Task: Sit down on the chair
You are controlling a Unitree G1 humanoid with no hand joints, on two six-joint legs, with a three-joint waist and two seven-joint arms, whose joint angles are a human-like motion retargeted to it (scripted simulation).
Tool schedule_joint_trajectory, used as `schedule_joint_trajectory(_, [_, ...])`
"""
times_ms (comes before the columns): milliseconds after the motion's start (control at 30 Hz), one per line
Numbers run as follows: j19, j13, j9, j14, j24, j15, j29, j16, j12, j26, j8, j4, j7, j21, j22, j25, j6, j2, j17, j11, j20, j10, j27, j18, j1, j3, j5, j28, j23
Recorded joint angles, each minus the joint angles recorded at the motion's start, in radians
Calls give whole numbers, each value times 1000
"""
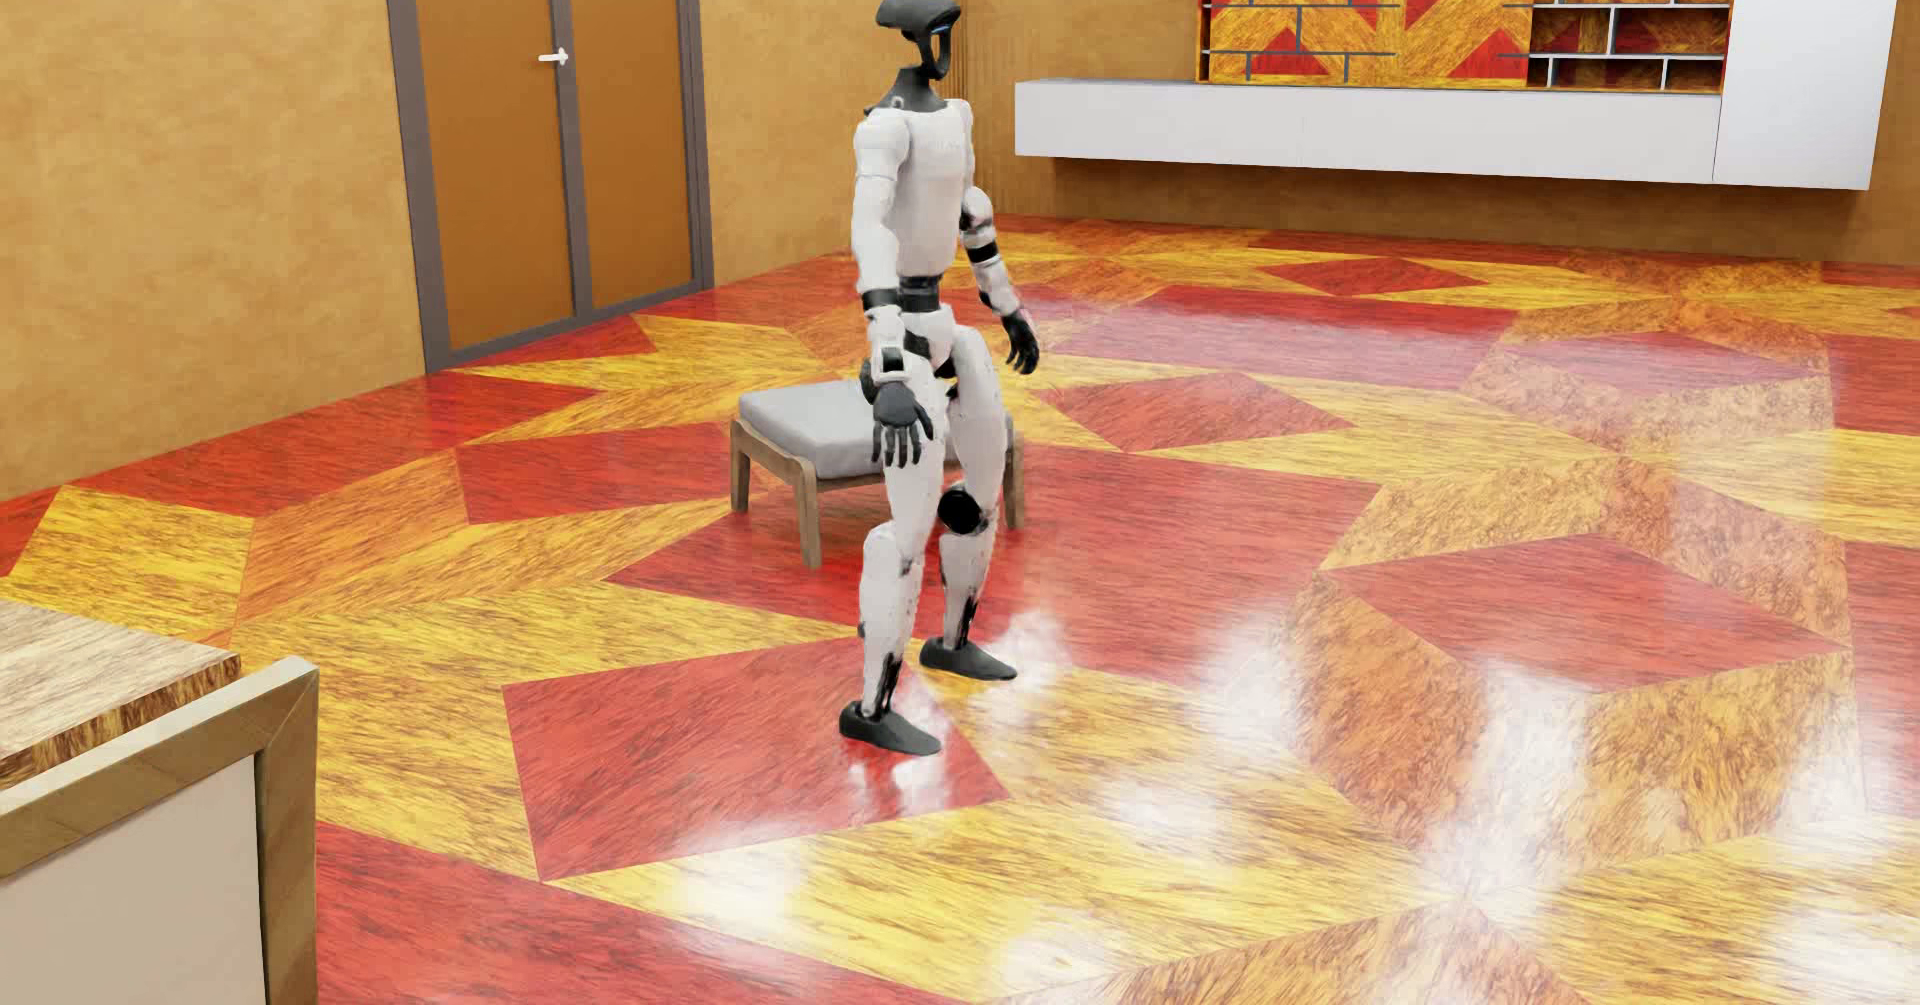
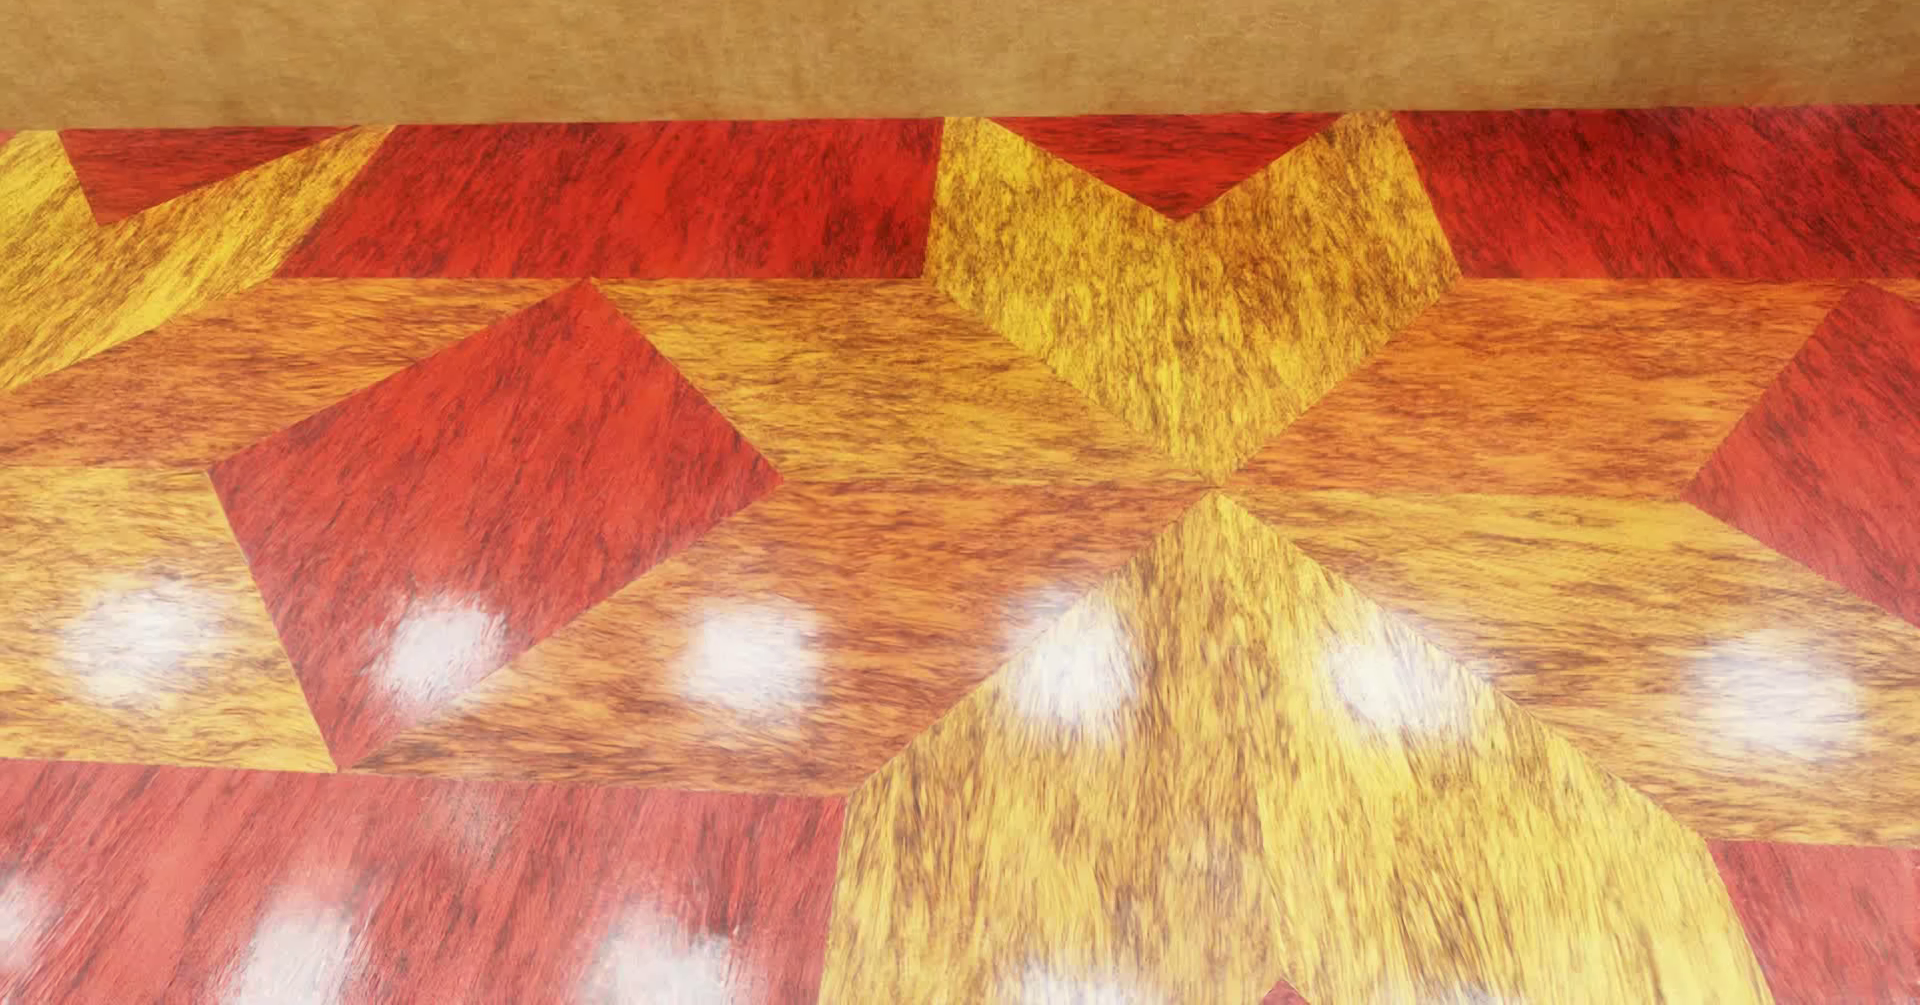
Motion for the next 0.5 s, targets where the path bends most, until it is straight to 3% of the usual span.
schedule_joint_trajectory(133, [-10,-6,2,11,25,-25,-4,-3,13,6,-8,26,4,-5,-6,-8,-2,5,7,17,-9,4,-11,-9,-1,-2,22,-17,-6])
schedule_joint_trajectory(300, [-28,11,7,33,9,-131,10,15,1,6,35,52,-23,9,-18,-15,-5,0,17,102,-15,16,-23,-20,-14,-10,64,-13,-24])
schedule_joint_trajectory(500, [-46,28,31,99,44,-128,52,-18,-32,-9,-59,38,-74,58,-64,-69,19,40,-35,57,13,17,-30,-49,-109,30,57,-7,-69])
